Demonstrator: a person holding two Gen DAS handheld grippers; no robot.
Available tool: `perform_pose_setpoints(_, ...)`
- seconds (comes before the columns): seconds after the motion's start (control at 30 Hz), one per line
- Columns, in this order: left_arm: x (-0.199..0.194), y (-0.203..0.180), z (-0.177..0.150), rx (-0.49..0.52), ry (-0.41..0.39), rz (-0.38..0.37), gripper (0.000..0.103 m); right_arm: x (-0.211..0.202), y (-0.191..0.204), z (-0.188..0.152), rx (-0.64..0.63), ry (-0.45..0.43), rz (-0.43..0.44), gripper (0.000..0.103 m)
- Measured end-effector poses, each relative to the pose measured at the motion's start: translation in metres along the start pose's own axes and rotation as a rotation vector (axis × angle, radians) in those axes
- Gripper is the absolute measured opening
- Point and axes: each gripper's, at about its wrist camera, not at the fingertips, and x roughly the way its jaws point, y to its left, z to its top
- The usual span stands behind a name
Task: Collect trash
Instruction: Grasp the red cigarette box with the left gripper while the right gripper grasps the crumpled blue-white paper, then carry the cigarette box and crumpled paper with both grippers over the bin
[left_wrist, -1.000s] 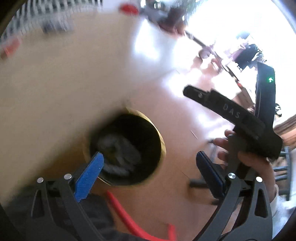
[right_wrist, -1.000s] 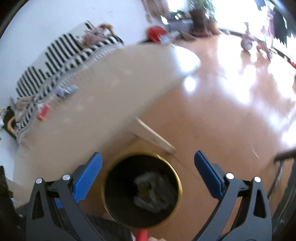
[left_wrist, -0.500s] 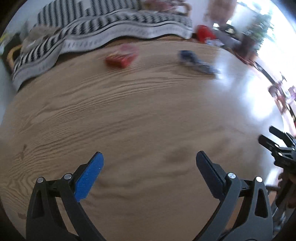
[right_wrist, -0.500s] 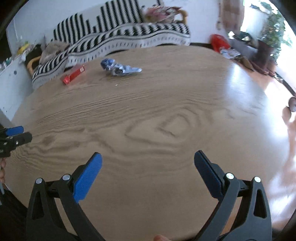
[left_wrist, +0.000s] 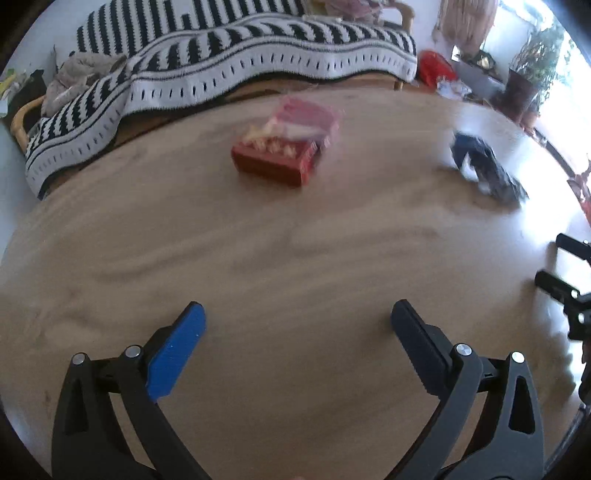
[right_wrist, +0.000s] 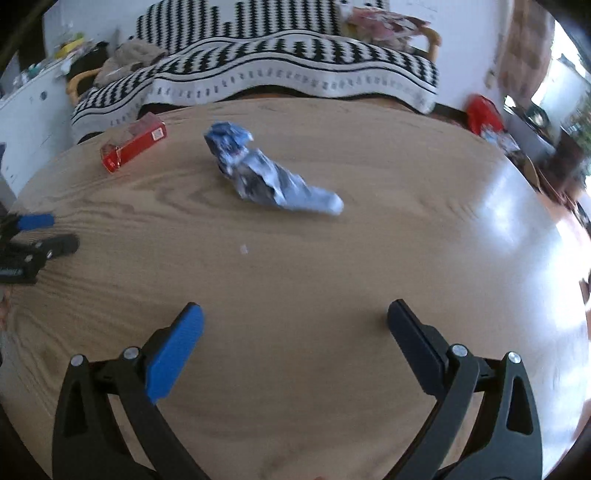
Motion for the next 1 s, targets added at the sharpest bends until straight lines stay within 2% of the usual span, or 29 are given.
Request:
perform_pose_setpoints(0.17,0.02,0.002,0.03,0.042,-0.047,-0.02,0.098,0.023,0.003,0.03,-0.09,-0.013,0.069,0.098)
perform_pose_setpoints(0.3,0.034,0.004,0.051,0.074,-0.059,-0.038,0.098,0.037,0.0,0.053,-0.101,-0.006,0.076,0.098)
perform_pose_setpoints(0.53,0.053,0.005,0.083,0.1,-0.021,-0.054,0.098,0.059,0.0,0.087,-0.123,0.052,0.083,0.098)
perform_pose_setpoints(0.73,0.064,0.002,0.104,0.14,0.059,-0.074,0.097,0.068,0.003,0.1,-0.132,0.083,0.089,0.096)
perform_pose_setpoints(0.8,0.055,-0.001,0.105,0.153,0.024,-0.074,0.056,0.063,0.006,0.102,-0.138,0.062,0.101,0.058)
perform_pose_setpoints(0.83,0.054,-0.003,0.105,0.152,0.049,-0.061,0.056,0.058,0.008,0.103,-0.139,0.049,0.106,0.035)
perform_pose_setpoints(0.87,0.053,-0.006,0.104,0.154,0.063,-0.076,0.056,0.056,0.008,0.104,-0.126,0.06,0.087,0.034)
perform_pose_setpoints(0.93,0.048,-0.011,0.098,0.178,0.077,-0.084,0.055,0.051,0.007,0.099,-0.083,0.047,0.142,0.034)
perform_pose_setpoints(1.0,0.039,-0.012,0.093,0.169,0.074,-0.105,0.055,0.042,0.009,0.095,-0.079,0.021,0.14,0.034)
